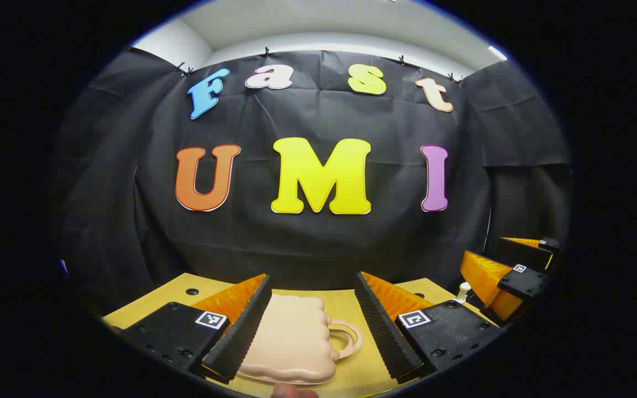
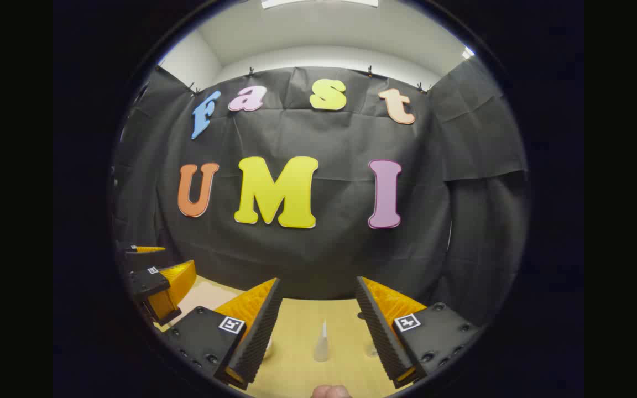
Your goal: First open the suitcase, pack the skin care products into it, and then close the suitcase.
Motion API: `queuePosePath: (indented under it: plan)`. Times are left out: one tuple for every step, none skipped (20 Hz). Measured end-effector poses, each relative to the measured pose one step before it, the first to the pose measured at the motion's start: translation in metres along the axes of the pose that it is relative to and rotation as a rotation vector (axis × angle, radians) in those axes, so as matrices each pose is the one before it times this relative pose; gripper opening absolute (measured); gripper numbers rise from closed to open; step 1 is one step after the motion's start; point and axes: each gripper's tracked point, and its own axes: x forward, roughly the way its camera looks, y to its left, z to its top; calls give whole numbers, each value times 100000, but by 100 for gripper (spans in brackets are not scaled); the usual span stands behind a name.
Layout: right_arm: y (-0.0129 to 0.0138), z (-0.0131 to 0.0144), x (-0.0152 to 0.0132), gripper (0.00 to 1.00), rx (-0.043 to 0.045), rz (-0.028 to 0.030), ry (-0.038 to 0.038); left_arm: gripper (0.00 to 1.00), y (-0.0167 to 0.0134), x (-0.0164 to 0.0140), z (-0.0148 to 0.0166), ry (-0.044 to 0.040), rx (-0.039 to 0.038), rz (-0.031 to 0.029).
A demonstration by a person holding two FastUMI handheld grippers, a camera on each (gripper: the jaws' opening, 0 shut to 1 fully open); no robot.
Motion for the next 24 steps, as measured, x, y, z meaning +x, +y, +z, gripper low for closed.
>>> queuePosePath:
  plan:
    - [-72, 124, 212, 79, -912, 334, -329, 96, -126, 134, 77, -376, 507, 24]
    - [-310, -167, 259, 78, -93, 144, 181, 96, -176, 151, 59, -362, 448, 96]
    - [-191, -119, 101, 80, 348, 74, -57, 96, -196, 236, 122, -250, 320, -307]
    - [-189, 117, 108, 79, 83, -240, -128, 96, 77, -102, -59, -42, 284, 9]
    - [-273, 81, 43, 79, 339, -379, -7, 96, -8, -70, -37, 135, 156, -255]
    - [-278, -85, -56, 79, 576, -235, 38, 96, -78, 86, 73, -67, -35, -217]
    - [-229, -173, -3, 79, 319, -210, 328, 96, 8, 30, -29, 68, 231, 240]
    - [-96, -103, -6, 79, 143, -13, 361, 96, -66, 28, -47, 191, 123, 277]
    - [-92, -86, -57, 78, 271, 54, 329, 96, 1, -24, -68, 232, 24, 247]
    - [-48, 2, 2, 78, 268, 149, 221, 96, 29, -25, 19, 24, -138, 495]
    - [-37, -102, -11, 79, -58, 327, 206, 96, -44, -42, 50, -99, -306, 293]
    - [12, -105, -47, 79, -251, 256, 175, 96, -51, 9, -14, 41, -70, 384]
    - [15, -46, -38, 79, -150, 507, 99, 96, -12, 18, -47, 228, 164, 209]
    - [-92, 20, -22, 79, 69, 332, 110, 96, 0, -86, -69, 275, 450, 165]
    - [-104, -160, 21, 79, 139, 239, 195, 96, -5, 38, -60, 250, 227, -6]
    - [-89, 4, 38, 80, 65, 213, 157, 96, -57, -76, -71, 574, 133, -151]
    - [-167, 55, 0, 79, -28, 103, -17, 96, -48, -25, -102, 511, 84, -201]
    - [-159, -119, 24, 79, 49, 15, 222, 96, -54, -31, -150, 643, 271, -125]
    - [-229, -175, 38, 80, 168, 35, 343, 96, -70, 2, -112, 262, 236, 91]
    - [-284, -190, 61, 80, -341, -42, 605, 96, -113, -13, -216, 325, 742, 222]
    - [-354, -153, 10, 80, -534, -66, 465, 96, -252, 34, -239, 206, 612, -373]
    - [-421, -35, -21, 80, -543, -199, 368, 96, -669, -54, -525, 699, 1367, -636]
    - [-462, -211, -32, 80, -498, -87, 513, 96, -573, -42, -379, 673, 1630, -1318]
    - [-659, -245, -131, 80, -580, -514, 455, 97, -937, -47, -705, 2099, 1542, -3071]
